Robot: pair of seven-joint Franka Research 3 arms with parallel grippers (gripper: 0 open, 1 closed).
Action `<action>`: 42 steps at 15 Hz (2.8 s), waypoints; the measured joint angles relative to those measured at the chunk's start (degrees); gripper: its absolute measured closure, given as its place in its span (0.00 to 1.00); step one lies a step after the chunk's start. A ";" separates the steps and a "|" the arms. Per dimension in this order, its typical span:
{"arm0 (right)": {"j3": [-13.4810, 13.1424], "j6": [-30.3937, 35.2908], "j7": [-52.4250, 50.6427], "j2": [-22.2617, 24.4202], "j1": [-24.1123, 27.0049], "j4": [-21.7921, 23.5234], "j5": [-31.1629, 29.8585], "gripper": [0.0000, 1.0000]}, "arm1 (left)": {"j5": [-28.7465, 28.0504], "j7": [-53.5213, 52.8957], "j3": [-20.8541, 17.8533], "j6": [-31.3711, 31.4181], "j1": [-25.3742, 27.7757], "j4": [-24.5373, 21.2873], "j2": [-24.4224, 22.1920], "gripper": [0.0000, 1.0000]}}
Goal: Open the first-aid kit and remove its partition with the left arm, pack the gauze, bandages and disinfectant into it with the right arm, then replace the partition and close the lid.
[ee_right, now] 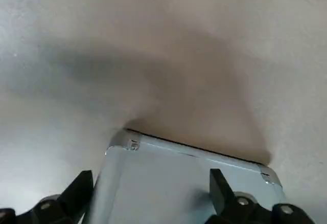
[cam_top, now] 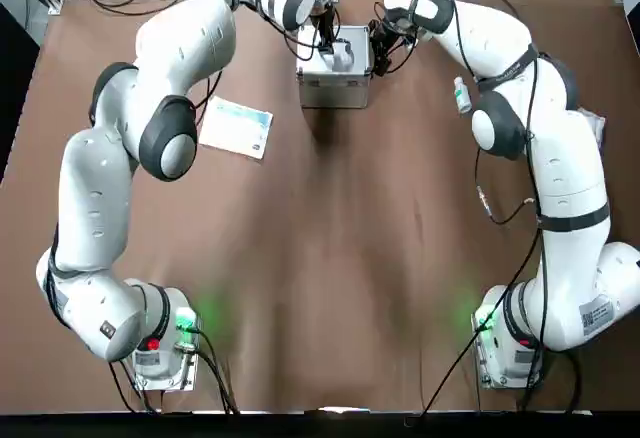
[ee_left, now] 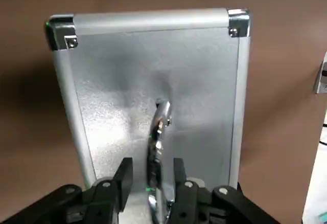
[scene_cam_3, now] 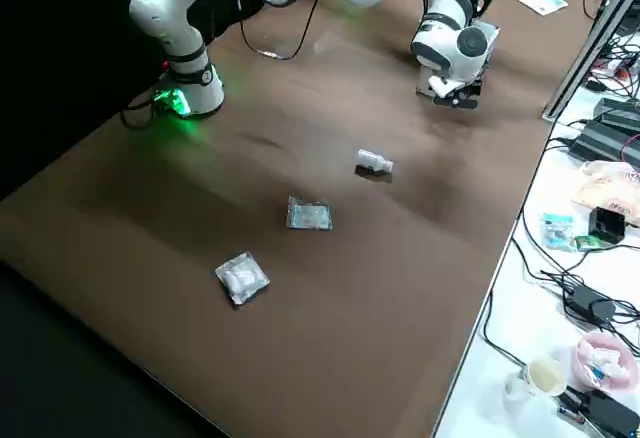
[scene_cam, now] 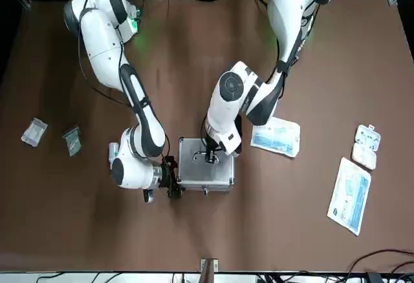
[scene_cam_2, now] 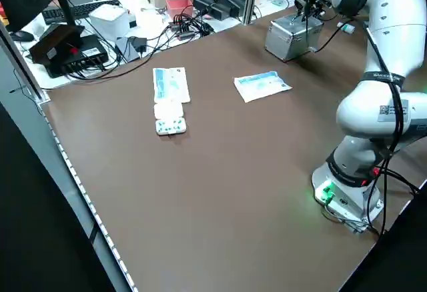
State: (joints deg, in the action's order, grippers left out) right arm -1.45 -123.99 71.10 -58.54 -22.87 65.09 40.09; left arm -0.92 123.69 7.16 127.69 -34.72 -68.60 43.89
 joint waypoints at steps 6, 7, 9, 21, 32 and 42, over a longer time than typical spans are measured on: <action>-0.02 0.10 0.00 -0.02 0.00 0.00 0.14 0.01 | -0.01 0.18 -0.01 0.09 0.01 0.51 -0.01 0.85; -0.01 0.11 -0.02 -0.02 -0.01 0.00 0.17 0.01 | -0.01 0.29 -0.01 0.16 0.06 0.66 -0.01 0.87; 0.00 0.13 -0.07 -0.02 -0.01 0.00 0.18 0.01 | -0.01 0.29 0.00 0.17 0.05 0.67 0.00 0.87; -0.19 0.90 -0.08 -0.25 0.01 -0.53 0.74 0.01 | 0.18 0.09 0.83 -6.84 -0.11 0.94 -3.73 0.87; -0.21 1.19 -0.08 -0.32 0.01 -0.75 0.80 0.01 | 0.39 0.27 2.50 -15.26 -0.62 0.93 -6.17 0.87; -0.22 1.28 -0.02 -0.33 0.01 -0.79 0.81 0.01 | 0.39 0.89 3.49 -16.57 -0.60 -1.06 -7.52 0.87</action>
State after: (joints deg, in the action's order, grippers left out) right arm -1.68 -122.71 71.08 -58.88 -22.86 64.31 40.90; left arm -0.53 124.58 10.65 111.12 -35.31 -69.66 36.37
